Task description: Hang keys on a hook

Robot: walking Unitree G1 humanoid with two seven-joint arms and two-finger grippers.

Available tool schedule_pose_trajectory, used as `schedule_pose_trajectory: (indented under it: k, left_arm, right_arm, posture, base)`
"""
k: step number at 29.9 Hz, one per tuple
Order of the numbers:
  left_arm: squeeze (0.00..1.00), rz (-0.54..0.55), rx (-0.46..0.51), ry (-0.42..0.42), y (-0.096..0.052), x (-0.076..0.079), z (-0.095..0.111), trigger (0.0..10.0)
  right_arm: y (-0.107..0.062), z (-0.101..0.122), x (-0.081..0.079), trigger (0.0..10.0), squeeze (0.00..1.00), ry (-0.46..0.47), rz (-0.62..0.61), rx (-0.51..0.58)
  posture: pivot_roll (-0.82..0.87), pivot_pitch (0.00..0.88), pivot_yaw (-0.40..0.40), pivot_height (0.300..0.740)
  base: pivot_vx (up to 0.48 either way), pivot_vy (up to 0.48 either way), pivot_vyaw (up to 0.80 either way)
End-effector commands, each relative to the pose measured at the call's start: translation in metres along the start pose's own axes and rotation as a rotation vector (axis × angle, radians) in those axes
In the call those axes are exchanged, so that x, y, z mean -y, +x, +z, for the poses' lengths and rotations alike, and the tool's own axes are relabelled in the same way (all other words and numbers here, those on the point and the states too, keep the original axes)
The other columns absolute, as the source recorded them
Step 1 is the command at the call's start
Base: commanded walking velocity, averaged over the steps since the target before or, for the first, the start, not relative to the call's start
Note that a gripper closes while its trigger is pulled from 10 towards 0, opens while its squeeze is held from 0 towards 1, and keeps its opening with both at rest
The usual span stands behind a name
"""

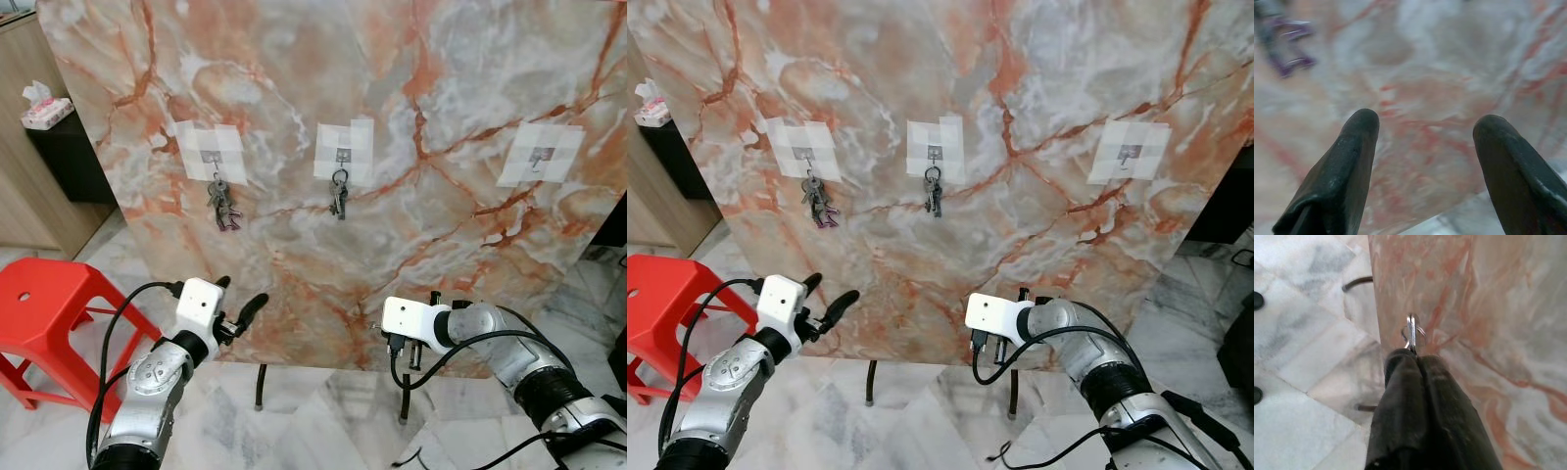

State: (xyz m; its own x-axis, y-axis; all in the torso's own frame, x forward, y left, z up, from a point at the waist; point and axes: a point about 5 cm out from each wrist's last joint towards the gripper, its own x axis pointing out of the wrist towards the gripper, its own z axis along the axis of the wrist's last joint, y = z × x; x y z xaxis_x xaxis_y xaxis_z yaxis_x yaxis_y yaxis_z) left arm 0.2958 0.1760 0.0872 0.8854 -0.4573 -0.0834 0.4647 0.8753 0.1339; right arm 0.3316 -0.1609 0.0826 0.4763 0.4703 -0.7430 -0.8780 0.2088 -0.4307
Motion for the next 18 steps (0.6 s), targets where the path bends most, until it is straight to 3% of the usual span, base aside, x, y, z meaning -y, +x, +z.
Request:
schedule_pose_trajectory:
  k: [1, 8, 18]
  left_arm:
    - [0.0, -0.059, -0.008, -0.009, 0.002, 0.008, 0.002, 10.0]
    - [0.0, -0.231, -0.015, -0.01, 0.009, 0.03, 0.011, 10.0]
    - [0.0, -0.367, -0.022, 0.026, 0.03, 0.051, 0.019, 10.0]
  right_arm:
    - [-0.005, 0.013, 0.007, 10.0, 0.0, -0.056, 0.003, 0.023]
    - [-0.021, 0.045, 0.025, 10.0, 0.0, -0.147, -0.042, 0.095]
    - [-0.035, 0.05, 0.036, 10.0, 0.0, -0.187, -0.082, 0.058]
  posture:
    - [0.17, 0.0, -0.005, 0.74]
    - [0.17, 0.002, 0.03, 0.74]
    - [0.16, 0.005, 0.062, 0.74]
  base:
    - [0.0, 0.0, 0.0]
    - [0.0, 0.0, 0.0]
    - [0.0, 0.0, 0.0]
